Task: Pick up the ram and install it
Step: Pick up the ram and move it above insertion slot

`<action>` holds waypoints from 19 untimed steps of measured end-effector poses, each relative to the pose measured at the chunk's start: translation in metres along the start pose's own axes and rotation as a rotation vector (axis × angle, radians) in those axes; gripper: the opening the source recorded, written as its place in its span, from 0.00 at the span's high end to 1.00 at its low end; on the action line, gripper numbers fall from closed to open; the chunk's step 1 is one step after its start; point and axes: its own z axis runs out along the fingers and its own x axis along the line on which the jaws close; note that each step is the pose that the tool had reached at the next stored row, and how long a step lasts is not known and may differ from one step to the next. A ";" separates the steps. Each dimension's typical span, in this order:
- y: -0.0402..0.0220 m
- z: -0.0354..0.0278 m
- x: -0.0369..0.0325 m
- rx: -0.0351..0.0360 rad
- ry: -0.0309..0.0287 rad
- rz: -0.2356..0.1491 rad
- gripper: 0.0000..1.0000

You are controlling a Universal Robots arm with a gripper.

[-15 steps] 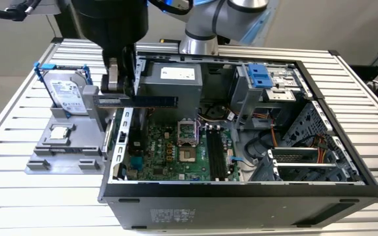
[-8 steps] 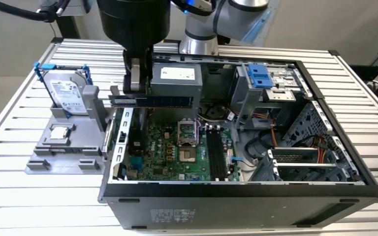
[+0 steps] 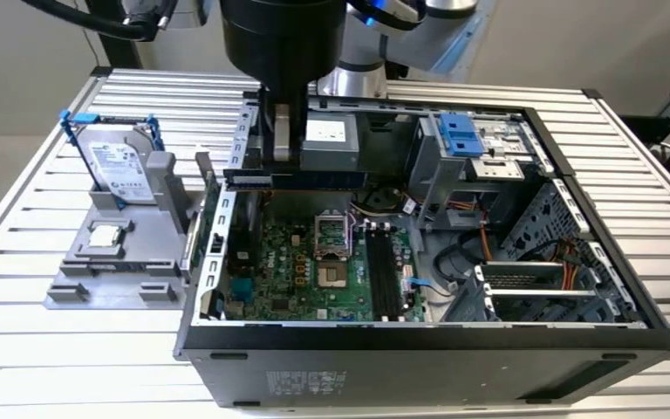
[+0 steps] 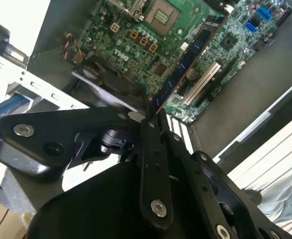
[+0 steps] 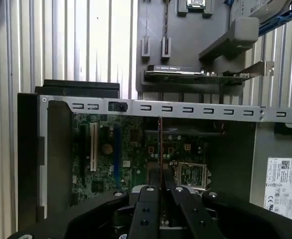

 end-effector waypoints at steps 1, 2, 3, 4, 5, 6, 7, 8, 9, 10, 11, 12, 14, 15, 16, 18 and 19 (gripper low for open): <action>-0.0037 -0.0001 0.0000 0.0000 0.0000 0.000 1.00; -0.0070 -0.0001 0.0000 0.0000 -0.0001 0.000 1.00; -0.0106 -0.0002 -0.0001 0.0000 -0.0001 0.000 1.00; -0.0141 -0.0003 -0.0001 0.0000 0.0000 0.000 1.00; -0.0178 -0.0004 -0.0001 -0.0001 0.0000 0.000 1.00; -0.0215 -0.0005 -0.0001 -0.0001 0.0000 0.000 1.00; -0.0249 -0.0006 -0.0002 -0.0001 0.0000 0.000 1.00; -0.0288 -0.0006 -0.0002 -0.0001 -0.0001 0.000 1.00; -0.0328 -0.0007 -0.0002 -0.0001 -0.0001 0.000 1.00; -0.0365 -0.0008 -0.0002 -0.0002 -0.0001 0.000 1.00; -0.0406 -0.0009 -0.0002 -0.0002 -0.0001 0.000 1.00; -0.0442 -0.0010 -0.0002 -0.0003 -0.0001 0.000 1.00; -0.0523 -0.0012 -0.0002 -0.0005 0.0000 0.000 1.00; -0.0565 -0.0013 -0.0002 -0.0006 -0.0001 0.000 1.00; -0.0602 -0.0014 -0.0001 -0.0008 -0.0001 0.000 1.00; -0.0684 -0.0016 0.0000 -0.0010 -0.0001 0.000 1.00; -0.0726 -0.0017 0.0000 -0.0012 0.0000 0.000 1.00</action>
